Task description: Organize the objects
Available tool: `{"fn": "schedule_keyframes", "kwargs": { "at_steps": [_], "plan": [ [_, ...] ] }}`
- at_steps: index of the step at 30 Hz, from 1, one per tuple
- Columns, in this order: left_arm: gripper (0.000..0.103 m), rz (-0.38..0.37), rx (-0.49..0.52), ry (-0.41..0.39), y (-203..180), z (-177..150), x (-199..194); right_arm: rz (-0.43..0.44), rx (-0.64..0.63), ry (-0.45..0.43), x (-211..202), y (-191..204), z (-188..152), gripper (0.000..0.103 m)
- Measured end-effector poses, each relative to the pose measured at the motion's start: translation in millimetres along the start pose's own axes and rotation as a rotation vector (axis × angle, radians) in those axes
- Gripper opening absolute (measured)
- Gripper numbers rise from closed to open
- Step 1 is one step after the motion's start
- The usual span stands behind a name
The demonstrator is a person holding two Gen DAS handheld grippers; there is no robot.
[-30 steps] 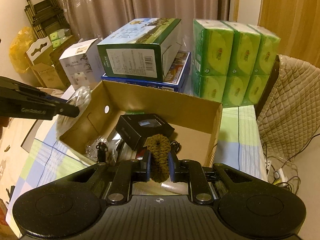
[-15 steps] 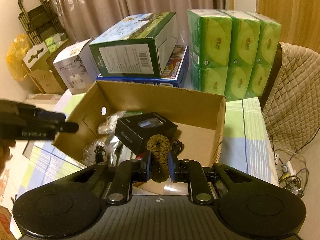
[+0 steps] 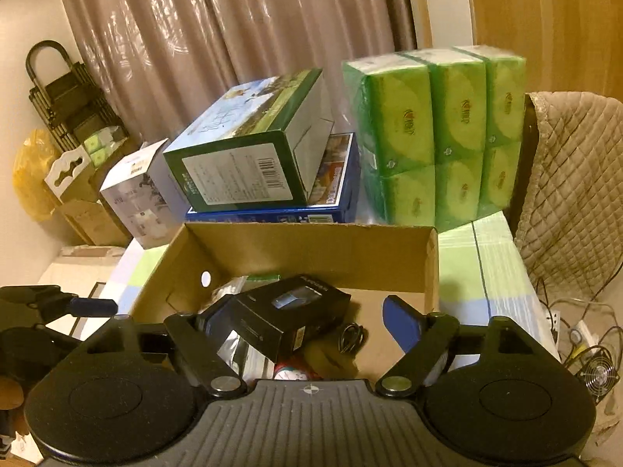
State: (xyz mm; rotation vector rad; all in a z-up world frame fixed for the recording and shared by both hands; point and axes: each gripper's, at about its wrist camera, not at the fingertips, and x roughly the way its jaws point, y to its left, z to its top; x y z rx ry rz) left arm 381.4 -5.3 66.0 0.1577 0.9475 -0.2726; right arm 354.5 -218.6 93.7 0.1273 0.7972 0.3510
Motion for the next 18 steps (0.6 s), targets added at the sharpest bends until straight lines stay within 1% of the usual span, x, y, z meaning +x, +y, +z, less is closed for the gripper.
{"fn": "schedule_keyframes", "kwargs": {
  "at_steps": [5,8,10,18],
  "plan": [
    [0.1,0.009,-0.021,-0.014,1.9,-9.5,-7.1,-0.023,0.012,-0.005,-14.5,-6.5,-4.7,0.079],
    [0.102,0.01,-0.042,-0.025,0.3,-15.7,-17.4,-0.044,-0.004,0.003,-26.3,-4.3,-8.1,0.079],
    [0.102,0.007,-0.069,-0.036,-1.3,-20.4,-27.4,-0.045,-0.006,0.009,-37.0,-3.3,-11.2,0.079],
    [0.102,-0.007,-0.115,-0.106,-14.0,-43.8,-85.9,-0.051,-0.026,0.015,-91.4,11.2,-23.3,0.079]
  ]
}}
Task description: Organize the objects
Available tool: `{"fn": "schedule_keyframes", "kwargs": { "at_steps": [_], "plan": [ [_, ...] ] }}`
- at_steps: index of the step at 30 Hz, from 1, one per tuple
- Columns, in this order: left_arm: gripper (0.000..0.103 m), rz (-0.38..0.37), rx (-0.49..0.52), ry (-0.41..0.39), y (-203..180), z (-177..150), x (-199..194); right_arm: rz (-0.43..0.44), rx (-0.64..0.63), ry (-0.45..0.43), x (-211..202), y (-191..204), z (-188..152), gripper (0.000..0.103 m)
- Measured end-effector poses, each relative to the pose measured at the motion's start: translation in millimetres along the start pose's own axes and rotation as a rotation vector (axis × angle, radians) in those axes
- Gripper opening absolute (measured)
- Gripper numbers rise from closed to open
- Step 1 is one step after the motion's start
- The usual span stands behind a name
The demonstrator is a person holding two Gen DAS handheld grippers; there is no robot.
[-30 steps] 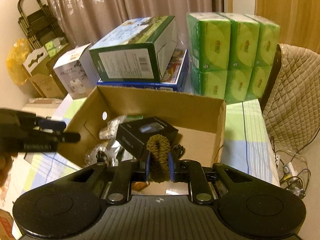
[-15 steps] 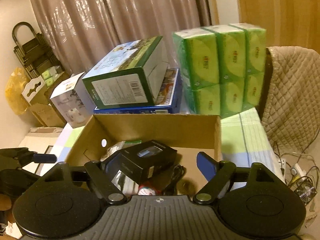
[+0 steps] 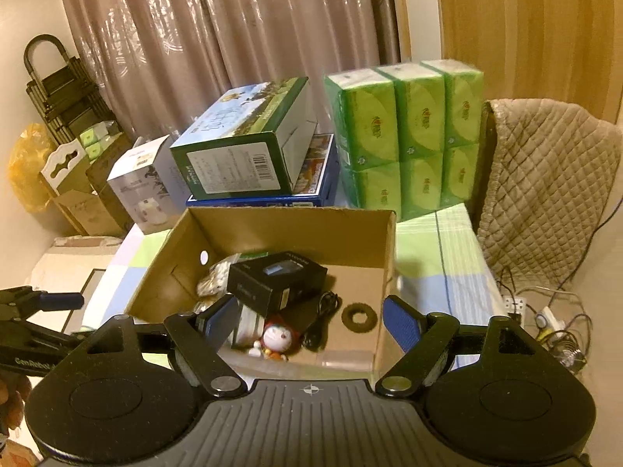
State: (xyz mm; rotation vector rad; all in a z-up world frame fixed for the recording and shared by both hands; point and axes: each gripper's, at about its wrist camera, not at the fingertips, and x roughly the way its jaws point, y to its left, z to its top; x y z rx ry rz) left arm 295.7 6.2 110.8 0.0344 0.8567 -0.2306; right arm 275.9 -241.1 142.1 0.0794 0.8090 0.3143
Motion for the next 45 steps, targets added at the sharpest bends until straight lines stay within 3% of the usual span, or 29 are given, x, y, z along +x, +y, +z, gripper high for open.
{"fn": "schedule_keyframes", "kwargs": {
  "at_steps": [11,16,24,29,35,45],
  "plan": [
    [0.102,0.074,0.012,-0.073,-26.1,-47.1,-91.3,-0.038,-0.109,-0.014,-77.3,39.0,-52.8,0.079],
    [0.102,0.062,0.013,-0.09,-40.3,-77.6,-126.6,-0.07,-0.129,-0.008,-104.4,49.8,-84.9,0.079],
    [0.102,0.093,-0.03,-0.131,-56.9,-117.2,-171.8,-0.072,-0.093,-0.045,-148.8,57.7,-128.0,0.079],
    [0.102,0.125,-0.053,-0.143,-66.9,-134.2,-187.9,-0.069,-0.082,-0.031,-163.2,63.1,-149.2,0.079],
    [0.102,0.113,-0.088,-0.134,-69.9,-152.3,-196.3,-0.068,-0.059,-0.027,-173.3,64.2,-162.7,0.079],
    [0.102,0.117,-0.114,-0.097,-67.1,-172.5,-186.8,-0.082,-0.05,-0.002,-173.3,67.5,-182.2,0.079]
  ]
}}
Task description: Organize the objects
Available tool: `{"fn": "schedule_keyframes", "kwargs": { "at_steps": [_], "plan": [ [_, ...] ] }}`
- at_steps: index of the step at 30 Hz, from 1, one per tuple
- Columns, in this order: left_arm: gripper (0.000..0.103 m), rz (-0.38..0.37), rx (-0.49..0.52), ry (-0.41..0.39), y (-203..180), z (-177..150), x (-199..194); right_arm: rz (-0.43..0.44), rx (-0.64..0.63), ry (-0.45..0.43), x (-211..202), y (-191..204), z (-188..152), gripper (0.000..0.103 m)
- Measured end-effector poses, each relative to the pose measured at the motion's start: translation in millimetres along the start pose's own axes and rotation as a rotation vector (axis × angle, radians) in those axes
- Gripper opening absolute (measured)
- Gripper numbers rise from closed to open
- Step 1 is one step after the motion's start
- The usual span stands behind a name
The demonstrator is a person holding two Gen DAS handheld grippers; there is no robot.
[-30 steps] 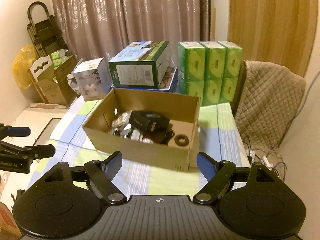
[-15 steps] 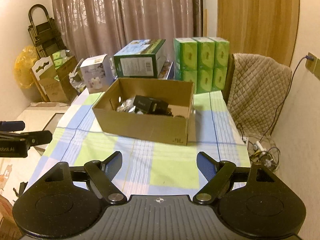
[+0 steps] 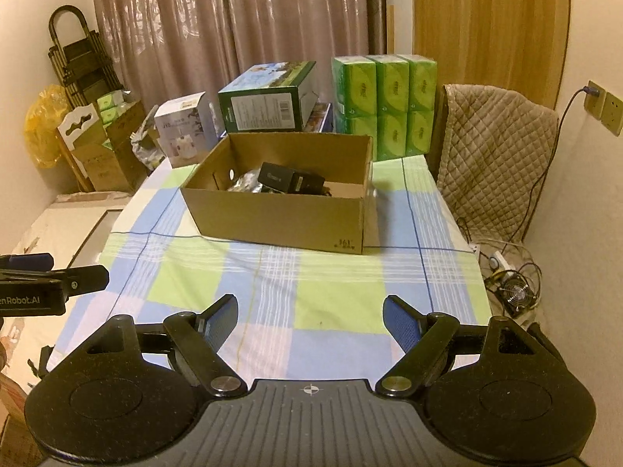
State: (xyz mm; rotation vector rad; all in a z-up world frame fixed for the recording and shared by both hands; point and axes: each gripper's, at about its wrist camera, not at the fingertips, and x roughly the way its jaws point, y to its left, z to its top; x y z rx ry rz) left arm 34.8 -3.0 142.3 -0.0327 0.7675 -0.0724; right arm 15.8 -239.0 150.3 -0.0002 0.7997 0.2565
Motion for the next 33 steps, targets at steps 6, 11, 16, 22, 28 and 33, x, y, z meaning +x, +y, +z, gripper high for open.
{"fn": "schedule_keyframes", "kwargs": {
  "at_steps": [6,11,16,22,28,33],
  "plan": [
    [0.102,0.001,-0.005,0.003,0.4,-5.7,4.9,0.009,-0.004,0.024,6.3,4.2,-6.7,0.079],
    [0.102,-0.004,-0.001,-0.001,-1.5,-8.2,5.9,0.011,-0.005,0.037,11.2,5.0,-11.0,0.079],
    [0.102,-0.007,-0.007,-0.004,-2.1,-9.5,6.0,0.008,-0.005,0.036,11.5,5.0,-11.6,0.079],
    [0.103,-0.007,0.001,-0.007,-4.5,-10.3,5.6,0.008,-0.003,0.039,12.3,5.7,-11.9,0.079],
    [0.103,-0.008,0.014,-0.004,-8.5,-12.2,7.2,0.006,0.008,0.036,12.9,4.6,-11.4,0.079],
    [0.103,-0.013,0.016,0.0,-10.8,-13.6,9.1,0.005,0.015,0.032,13.3,3.8,-10.9,0.079]
  ]
}}
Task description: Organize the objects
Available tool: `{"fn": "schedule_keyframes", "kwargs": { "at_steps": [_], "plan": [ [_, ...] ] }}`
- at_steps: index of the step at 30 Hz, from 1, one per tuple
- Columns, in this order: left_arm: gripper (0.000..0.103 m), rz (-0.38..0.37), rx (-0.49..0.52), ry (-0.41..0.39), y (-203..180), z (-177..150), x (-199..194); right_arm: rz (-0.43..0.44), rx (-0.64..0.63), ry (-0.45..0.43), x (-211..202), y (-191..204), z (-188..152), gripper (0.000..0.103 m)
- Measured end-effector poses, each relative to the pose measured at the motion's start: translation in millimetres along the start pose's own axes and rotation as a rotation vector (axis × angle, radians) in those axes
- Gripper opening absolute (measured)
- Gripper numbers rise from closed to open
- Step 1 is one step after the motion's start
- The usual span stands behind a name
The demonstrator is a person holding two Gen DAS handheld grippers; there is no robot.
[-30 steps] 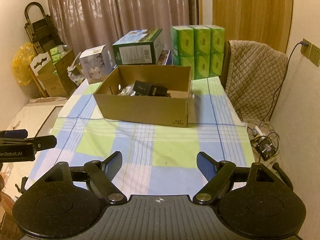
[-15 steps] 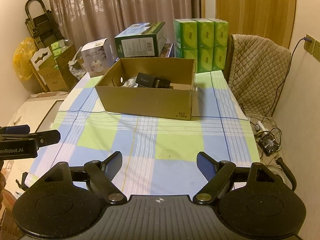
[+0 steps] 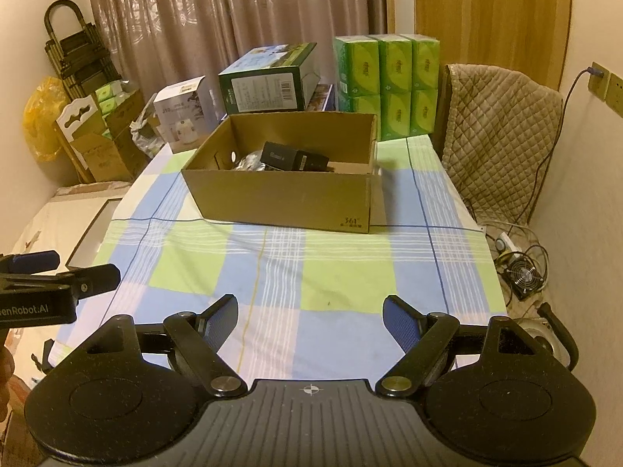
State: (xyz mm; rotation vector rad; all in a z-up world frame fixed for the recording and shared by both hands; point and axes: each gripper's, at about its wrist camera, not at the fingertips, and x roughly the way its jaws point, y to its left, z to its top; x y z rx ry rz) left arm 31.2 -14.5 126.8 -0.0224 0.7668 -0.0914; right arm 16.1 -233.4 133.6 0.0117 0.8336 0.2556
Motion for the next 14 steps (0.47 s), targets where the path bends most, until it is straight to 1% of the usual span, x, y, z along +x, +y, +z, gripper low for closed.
{"fn": "schedule_keyframes", "kwargs": {
  "at_steps": [8,14],
  "plan": [
    [0.103,0.001,0.013,0.004,-0.9,-3.2,0.4,0.002,-0.001,-0.002,-2.6,0.8,-0.5,0.079],
    [0.103,-0.013,0.013,-0.018,-1.7,-5.6,-1.7,0.002,0.001,-0.002,-2.8,1.5,-0.5,0.079]
  ]
}}
